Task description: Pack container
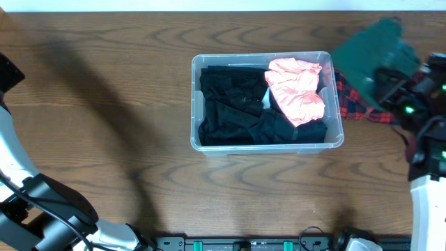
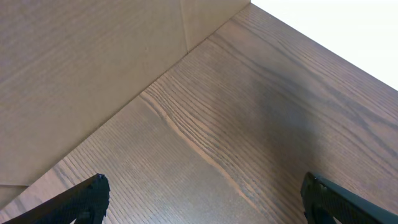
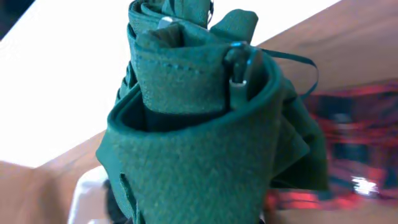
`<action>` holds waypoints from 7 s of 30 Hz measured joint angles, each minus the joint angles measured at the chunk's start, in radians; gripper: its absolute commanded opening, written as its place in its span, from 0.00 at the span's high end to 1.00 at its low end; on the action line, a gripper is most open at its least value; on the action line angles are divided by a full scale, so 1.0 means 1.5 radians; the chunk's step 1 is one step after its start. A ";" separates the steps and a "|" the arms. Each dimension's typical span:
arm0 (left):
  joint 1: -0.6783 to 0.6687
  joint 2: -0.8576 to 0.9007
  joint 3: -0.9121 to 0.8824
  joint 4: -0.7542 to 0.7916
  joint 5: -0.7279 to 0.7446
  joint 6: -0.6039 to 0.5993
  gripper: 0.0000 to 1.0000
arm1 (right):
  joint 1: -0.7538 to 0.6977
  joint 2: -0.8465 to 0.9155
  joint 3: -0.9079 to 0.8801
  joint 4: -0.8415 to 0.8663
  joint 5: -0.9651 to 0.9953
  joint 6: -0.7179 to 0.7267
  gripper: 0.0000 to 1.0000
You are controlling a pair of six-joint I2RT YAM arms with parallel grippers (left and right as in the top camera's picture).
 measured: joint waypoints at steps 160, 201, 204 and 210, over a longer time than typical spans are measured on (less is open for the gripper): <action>0.000 0.000 0.000 0.000 0.000 0.000 0.02 | 0.576 0.361 0.069 0.275 0.375 -0.463 0.92; 0.000 0.000 0.000 -0.001 0.000 0.000 0.02 | 0.512 0.333 0.080 0.016 0.515 -0.429 0.99; 0.000 0.000 0.000 -0.001 0.000 0.000 0.02 | 0.516 0.306 0.089 0.016 0.487 -0.429 0.99; 0.000 0.000 0.000 -0.001 0.000 0.000 0.02 | 0.520 0.303 0.092 -0.003 0.407 -0.429 0.99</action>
